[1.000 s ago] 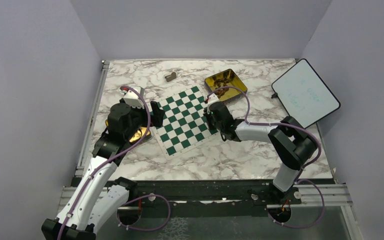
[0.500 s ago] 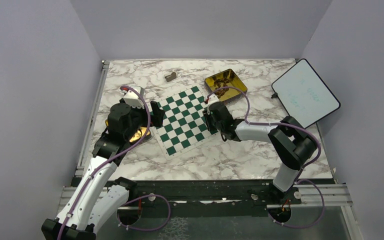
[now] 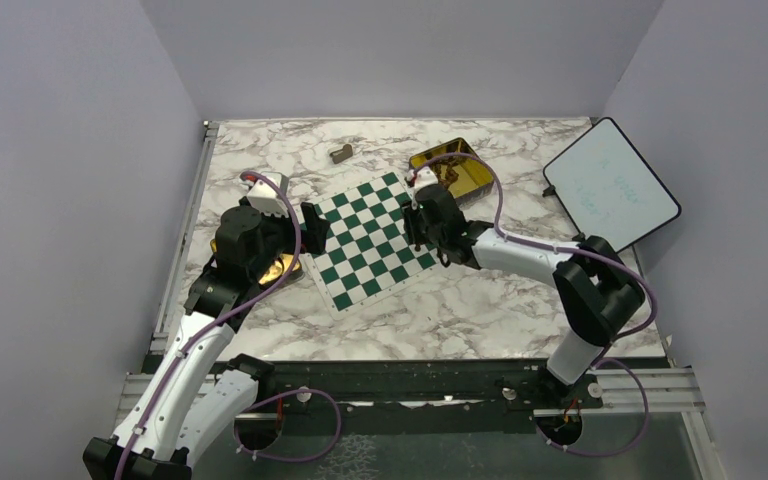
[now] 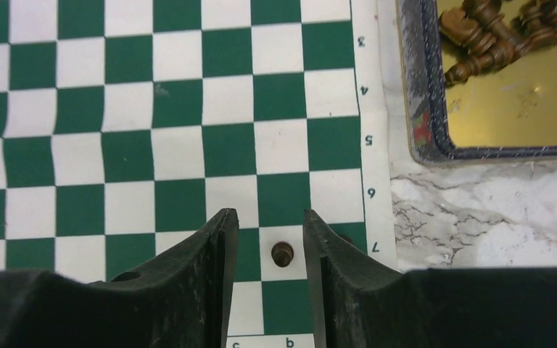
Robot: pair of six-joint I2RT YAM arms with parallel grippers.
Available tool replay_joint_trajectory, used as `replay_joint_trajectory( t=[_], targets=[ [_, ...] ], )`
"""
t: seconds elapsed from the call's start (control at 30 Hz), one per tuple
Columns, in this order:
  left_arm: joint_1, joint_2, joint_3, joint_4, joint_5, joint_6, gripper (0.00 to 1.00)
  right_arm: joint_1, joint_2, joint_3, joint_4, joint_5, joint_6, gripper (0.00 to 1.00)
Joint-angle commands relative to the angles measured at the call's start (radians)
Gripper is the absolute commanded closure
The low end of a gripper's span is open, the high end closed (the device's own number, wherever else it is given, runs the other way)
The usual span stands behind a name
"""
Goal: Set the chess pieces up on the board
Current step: Place the chess piece on the chessboard, then pick up the chess piece from the storage box.
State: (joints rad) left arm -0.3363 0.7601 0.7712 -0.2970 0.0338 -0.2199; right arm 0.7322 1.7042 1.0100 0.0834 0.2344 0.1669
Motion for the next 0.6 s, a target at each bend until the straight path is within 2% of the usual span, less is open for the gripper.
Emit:
replay_joint_trajectory(
  t=[0.0,0.17,0.33,0.43,0.57],
  targets=[
    [-0.006,-0.016,-0.009,0.01,0.005,0.004,0.01,0.008,-0.038,0.083,-0.049,0.026,0.015,0.58],
    [-0.006,-0.015,-0.01,0.01,0.008,0.003,0.01,-0.024,0.015,0.193,-0.067,0.1,-0.031,0.6],
    [-0.006,-0.016,-0.01,0.01,0.009,0.003,0.01,-0.117,0.081,0.305,-0.07,0.059,-0.043,0.61],
    [-0.006,-0.019,-0.01,0.01,0.006,0.005,0.01,-0.17,0.135,0.388,-0.082,0.056,-0.065,0.65],
    [-0.007,-0.017,-0.01,0.011,0.003,0.005,0.01,-0.231,0.214,0.485,-0.145,0.058,-0.082,0.67]
  ],
)
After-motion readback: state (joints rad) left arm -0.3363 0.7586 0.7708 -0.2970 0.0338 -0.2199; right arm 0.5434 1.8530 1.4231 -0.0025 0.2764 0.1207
